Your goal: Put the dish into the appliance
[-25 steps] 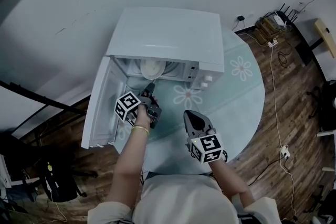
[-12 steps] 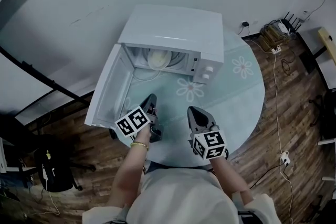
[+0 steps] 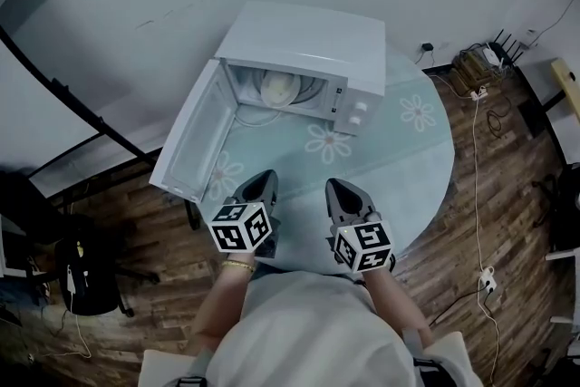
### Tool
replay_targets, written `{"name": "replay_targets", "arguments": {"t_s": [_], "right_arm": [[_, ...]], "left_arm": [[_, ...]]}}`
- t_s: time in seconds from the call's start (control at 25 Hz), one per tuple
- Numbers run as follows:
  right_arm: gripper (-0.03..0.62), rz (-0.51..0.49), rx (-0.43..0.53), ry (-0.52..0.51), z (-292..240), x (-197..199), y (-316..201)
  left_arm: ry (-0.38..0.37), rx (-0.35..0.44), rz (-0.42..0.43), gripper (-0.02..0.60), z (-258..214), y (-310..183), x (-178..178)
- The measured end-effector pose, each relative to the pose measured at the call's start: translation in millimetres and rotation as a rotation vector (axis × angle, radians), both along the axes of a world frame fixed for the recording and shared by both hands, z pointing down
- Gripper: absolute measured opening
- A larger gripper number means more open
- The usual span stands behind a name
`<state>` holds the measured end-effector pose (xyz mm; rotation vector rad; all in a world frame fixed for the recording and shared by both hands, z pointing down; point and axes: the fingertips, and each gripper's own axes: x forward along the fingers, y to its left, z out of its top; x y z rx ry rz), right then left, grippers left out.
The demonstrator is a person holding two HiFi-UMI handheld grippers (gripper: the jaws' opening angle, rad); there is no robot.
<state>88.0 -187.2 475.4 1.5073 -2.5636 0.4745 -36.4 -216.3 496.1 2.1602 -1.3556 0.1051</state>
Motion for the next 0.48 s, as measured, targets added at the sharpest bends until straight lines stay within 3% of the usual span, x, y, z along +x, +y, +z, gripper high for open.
{"name": "replay_targets", "arguments": {"t_s": [0.24,0.48], "right_arm": [[0.005,-0.010,-0.001,0.002,-4.1,4.7,19.9],[0.005,-0.005,-0.011,0.006,-2.0,9.5,31.8]], "left_arm": [[-0.065,-0.008,0.046,0.009,5.6,40.1,3.0],[-0.062,-0.049,0.044,0.009,15.5,66.0,-6.1]]}}
